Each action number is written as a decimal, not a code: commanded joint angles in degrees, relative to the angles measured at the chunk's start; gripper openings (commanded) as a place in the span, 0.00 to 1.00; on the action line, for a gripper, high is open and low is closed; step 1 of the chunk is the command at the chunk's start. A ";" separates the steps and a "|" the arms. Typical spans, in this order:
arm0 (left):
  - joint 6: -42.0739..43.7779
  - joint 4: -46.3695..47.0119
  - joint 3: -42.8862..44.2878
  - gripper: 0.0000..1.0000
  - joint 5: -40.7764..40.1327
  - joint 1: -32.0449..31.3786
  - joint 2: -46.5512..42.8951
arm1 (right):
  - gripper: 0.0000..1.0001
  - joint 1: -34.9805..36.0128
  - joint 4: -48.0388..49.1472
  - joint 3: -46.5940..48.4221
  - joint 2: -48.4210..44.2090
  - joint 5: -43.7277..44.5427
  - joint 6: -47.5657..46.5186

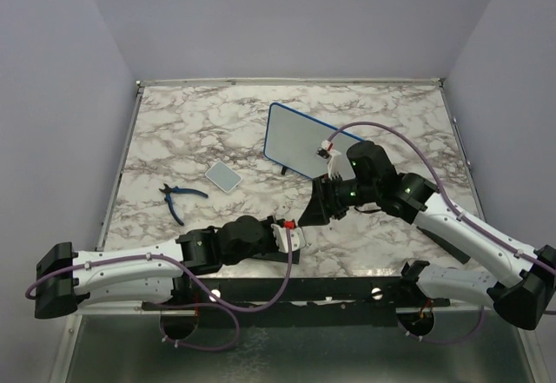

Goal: Write a sentence on the whiteboard
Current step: Open the whiteboard marker at the center of the board.

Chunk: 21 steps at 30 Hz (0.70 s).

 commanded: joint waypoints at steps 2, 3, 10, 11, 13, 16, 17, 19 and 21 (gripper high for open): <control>-1.50 0.24 2.86 0.00 3.08 0.26 1.76 | 0.54 2.28 0.10 -0.49 0.76 2.45 -0.49; -1.59 0.28 2.94 0.00 3.22 0.27 2.01 | 0.53 2.41 0.35 -0.58 0.65 2.45 -0.31; -2.30 0.28 3.38 0.00 3.79 0.57 2.58 | 0.41 4.00 0.66 -0.59 1.99 3.18 0.00; -2.37 0.22 3.45 0.00 3.95 0.65 2.58 | 0.39 4.40 0.50 -0.56 2.26 3.78 0.04; -2.61 0.22 3.43 0.00 4.30 0.82 2.58 | 0.37 5.37 0.15 -0.36 2.73 4.64 -0.07; -2.67 0.20 3.47 0.00 4.59 0.89 2.80 | 0.33 6.16 0.20 -0.22 3.13 5.23 0.10; -2.69 0.20 3.49 0.00 4.68 0.93 2.84 | 0.32 6.23 0.32 -0.32 3.09 5.38 0.16; -2.66 0.20 3.51 0.00 4.85 0.86 2.89 | 0.30 6.38 0.55 -0.37 3.14 5.73 0.32; -2.66 0.15 3.49 0.00 4.99 0.93 2.94 | 0.29 6.40 0.69 -0.37 2.98 6.30 0.44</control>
